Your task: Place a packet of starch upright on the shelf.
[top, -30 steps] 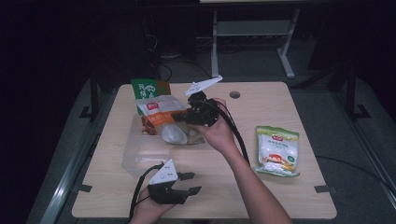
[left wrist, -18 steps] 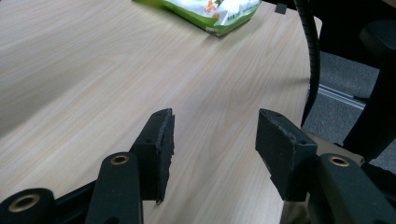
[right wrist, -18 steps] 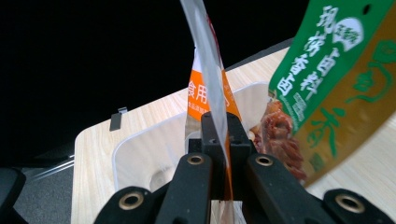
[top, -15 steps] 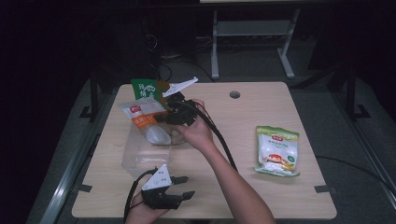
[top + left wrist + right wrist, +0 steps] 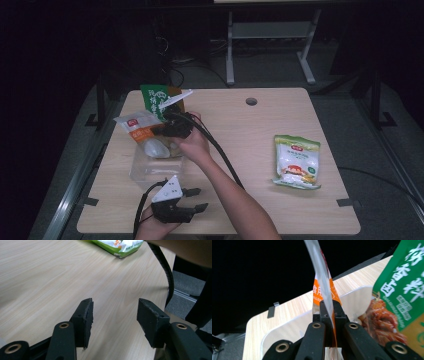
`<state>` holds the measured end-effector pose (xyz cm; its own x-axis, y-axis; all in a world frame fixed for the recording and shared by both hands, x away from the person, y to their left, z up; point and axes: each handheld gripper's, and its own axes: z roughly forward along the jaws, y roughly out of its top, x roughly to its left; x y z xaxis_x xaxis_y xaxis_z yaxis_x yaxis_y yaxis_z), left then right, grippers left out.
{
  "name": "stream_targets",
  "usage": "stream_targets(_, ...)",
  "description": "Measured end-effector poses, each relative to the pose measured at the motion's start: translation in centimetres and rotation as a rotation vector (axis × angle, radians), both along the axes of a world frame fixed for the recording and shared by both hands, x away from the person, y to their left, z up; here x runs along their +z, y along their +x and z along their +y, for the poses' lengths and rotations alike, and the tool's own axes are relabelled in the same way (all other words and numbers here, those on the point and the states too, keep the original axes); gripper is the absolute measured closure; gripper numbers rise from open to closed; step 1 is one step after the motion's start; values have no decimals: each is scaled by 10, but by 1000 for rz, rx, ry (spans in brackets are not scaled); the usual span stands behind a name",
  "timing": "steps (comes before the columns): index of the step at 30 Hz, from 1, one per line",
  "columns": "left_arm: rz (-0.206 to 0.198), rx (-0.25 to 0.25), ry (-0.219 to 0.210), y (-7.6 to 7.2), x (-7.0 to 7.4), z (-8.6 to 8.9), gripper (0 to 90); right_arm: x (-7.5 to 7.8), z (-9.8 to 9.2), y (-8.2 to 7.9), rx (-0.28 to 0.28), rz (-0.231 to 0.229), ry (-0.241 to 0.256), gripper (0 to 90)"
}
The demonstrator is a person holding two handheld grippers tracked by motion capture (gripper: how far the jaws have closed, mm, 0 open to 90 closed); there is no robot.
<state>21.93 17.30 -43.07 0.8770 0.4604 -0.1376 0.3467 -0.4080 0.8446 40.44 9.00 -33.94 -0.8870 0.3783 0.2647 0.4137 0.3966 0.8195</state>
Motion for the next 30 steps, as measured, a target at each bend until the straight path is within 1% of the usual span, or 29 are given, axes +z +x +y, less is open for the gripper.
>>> stream_targets(2, -4, -6, 5, 0, 0, 0, 468, -4, 3, 1, -8, 10, 17, 899)
stream_targets(4, -19, -15, 14, 1, 0, 0, 468, -8, 5, 3, -12, 17, 40, 899)
stream_targets(6, -12, -13, 11, 0, 0, -1, 468, -12, 6, 3, -24, 23, 59, 899)
stream_targets(7, -12, -13, 11, 0, 0, -1, 468, -12, 6, 3, -24, 23, 59, 899)
stream_targets(8, -11, -12, 7, 0, 0, -1, 467, -17, 7, 2, -32, 24, 70, 899)
stream_targets(10, -12, -12, 11, 0, 0, -1, 468, -23, 8, 2, -43, 26, 70, 898)
stream_targets(12, -14, -10, 9, 0, -1, 0, 468, -29, 6, 1, -63, 9, 92, 898)
stream_targets(13, -14, -9, 8, 1, -1, 0, 468, -30, 5, 0, -70, -1, 89, 896)
stream_targets(14, -15, -8, 7, 1, -1, 0, 468, -31, 4, 0, -70, 3, 95, 894)
stream_targets(15, -14, -9, 8, 1, -1, 0, 468, -32, 2, 1, -67, 9, 92, 893)
stream_targets(16, -14, -10, 10, 1, -1, 0, 469, -33, 1, 1, -65, 0, 84, 891)
stream_targets(17, -13, -11, 12, 1, -1, -1, 469, -34, 0, 0, -60, 5, 66, 877)
stream_targets(18, -12, -13, 14, 1, -1, -1, 468, -34, 0, -1, -44, 10, 44, 844)
stream_targets(19, -12, -13, 11, 1, -2, -2, 468, -35, 0, -2, -37, -6, 23, 830)
stream_targets(23, -13, -14, 13, 1, -2, -3, 468, -34, -6, -4, -25, -7, 6, 809)
stream_targets(24, -14, -15, 13, 1, -2, -3, 468, -33, -11, -5, -28, -8, -7, 782)
stream_targets(26, -19, -21, 21, 2, -2, -4, 468, -30, -17, -5, -29, 2, -11, 776)
stream_targets(27, -10, -18, 18, 1, -2, -4, 468, -30, -19, -5, -32, -7, -16, 774)
stream_targets(30, -8, -15, 20, 1, -3, -5, 468, -27, -26, -5, -32, -5, -18, 765)
